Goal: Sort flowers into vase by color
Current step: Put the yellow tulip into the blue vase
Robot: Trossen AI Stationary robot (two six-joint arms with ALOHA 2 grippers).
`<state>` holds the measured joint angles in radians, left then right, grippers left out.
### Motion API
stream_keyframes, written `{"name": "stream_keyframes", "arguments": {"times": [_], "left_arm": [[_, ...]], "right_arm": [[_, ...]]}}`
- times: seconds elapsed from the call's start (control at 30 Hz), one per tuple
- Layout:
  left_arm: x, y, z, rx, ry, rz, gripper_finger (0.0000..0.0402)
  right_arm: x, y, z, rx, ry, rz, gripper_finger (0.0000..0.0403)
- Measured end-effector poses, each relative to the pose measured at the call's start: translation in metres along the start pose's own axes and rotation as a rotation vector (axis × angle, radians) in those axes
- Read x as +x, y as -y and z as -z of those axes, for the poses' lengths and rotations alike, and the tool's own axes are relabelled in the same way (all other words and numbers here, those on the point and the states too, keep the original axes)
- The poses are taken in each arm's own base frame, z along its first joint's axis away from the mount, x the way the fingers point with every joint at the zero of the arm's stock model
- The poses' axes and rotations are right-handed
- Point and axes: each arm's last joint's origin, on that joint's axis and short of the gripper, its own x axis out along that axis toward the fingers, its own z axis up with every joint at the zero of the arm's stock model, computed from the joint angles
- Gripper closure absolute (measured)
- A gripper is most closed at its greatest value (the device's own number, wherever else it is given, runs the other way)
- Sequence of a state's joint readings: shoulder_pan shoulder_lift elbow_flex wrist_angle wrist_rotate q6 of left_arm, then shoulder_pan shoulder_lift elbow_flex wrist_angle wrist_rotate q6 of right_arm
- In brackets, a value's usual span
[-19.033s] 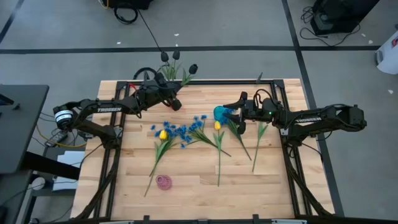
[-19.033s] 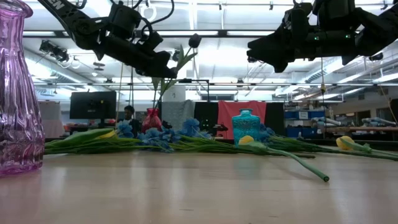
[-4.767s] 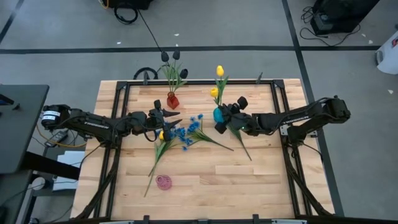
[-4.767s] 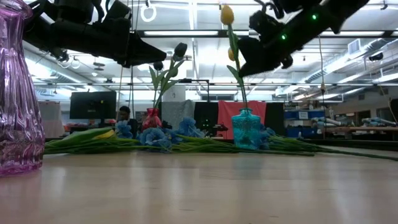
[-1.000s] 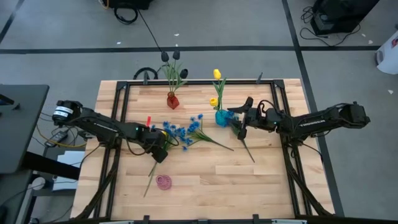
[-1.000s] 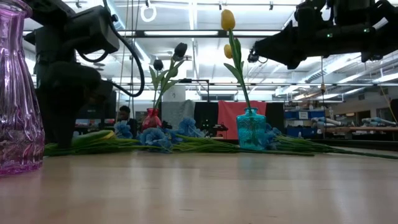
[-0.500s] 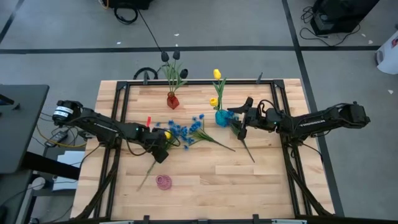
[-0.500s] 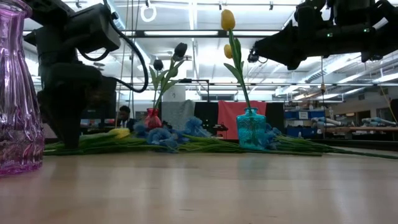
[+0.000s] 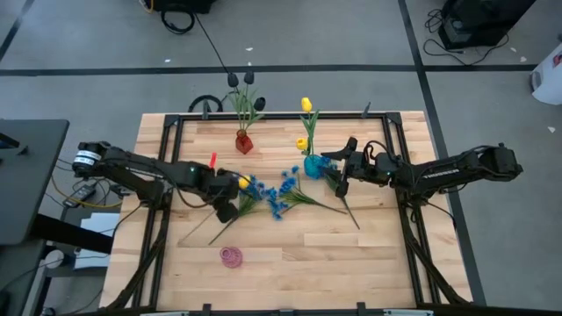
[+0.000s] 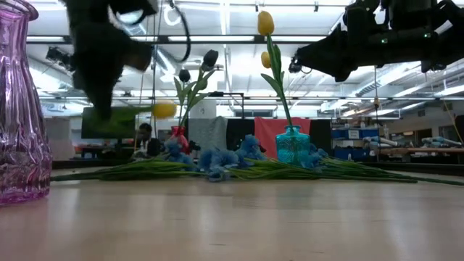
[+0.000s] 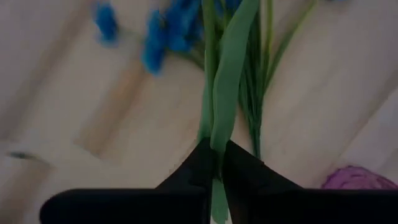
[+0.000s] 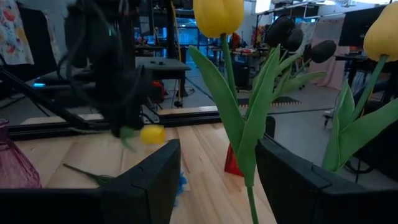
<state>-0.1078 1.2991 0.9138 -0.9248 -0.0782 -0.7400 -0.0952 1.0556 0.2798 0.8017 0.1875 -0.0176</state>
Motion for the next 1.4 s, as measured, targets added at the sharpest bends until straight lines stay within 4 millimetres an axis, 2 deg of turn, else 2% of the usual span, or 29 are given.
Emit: {"name": "stream_keyframes", "arguments": {"times": [0.1, 0.2, 0.33, 0.77, 1.0, 1.2, 1.4], "left_arm": [[-0.025, 0.001, -0.008, 0.035, 0.037, -0.076, 0.0369], [-0.047, 0.005, -0.02, 0.067, 0.147, -0.117, 0.0369], [-0.069, 0.013, -0.032, 0.153, 0.302, -0.094, 0.0369], [-0.097, 0.047, -0.072, 0.417, 0.814, 0.11, 0.0369], [-0.098, 0.066, -0.092, 0.473, 1.018, 0.161, 0.0369], [-0.087, 0.08, -0.104, 0.544, 1.107, 0.18, 0.0369], [-0.076, 0.09, -0.113, 0.551, 1.157, 0.202, 0.0369]], "right_arm": [[0.0, 0.0, 0.0, 0.019, -0.004, 0.0, 0.0185], [0.0, 0.0, 0.001, 0.024, -0.006, -0.001, 0.0185], [0.0, -0.001, 0.001, 0.025, -0.006, -0.028, 0.0185], [0.0, -0.015, -0.001, 0.021, 0.01, -0.219, 0.0185], [0.026, -0.033, -0.01, -0.012, 0.012, -0.231, 0.0185], [0.051, -0.048, -0.013, -0.066, -0.001, -0.236, 0.0185], [0.067, -0.055, -0.018, -0.067, 0.004, -0.21, 0.0199]]}}
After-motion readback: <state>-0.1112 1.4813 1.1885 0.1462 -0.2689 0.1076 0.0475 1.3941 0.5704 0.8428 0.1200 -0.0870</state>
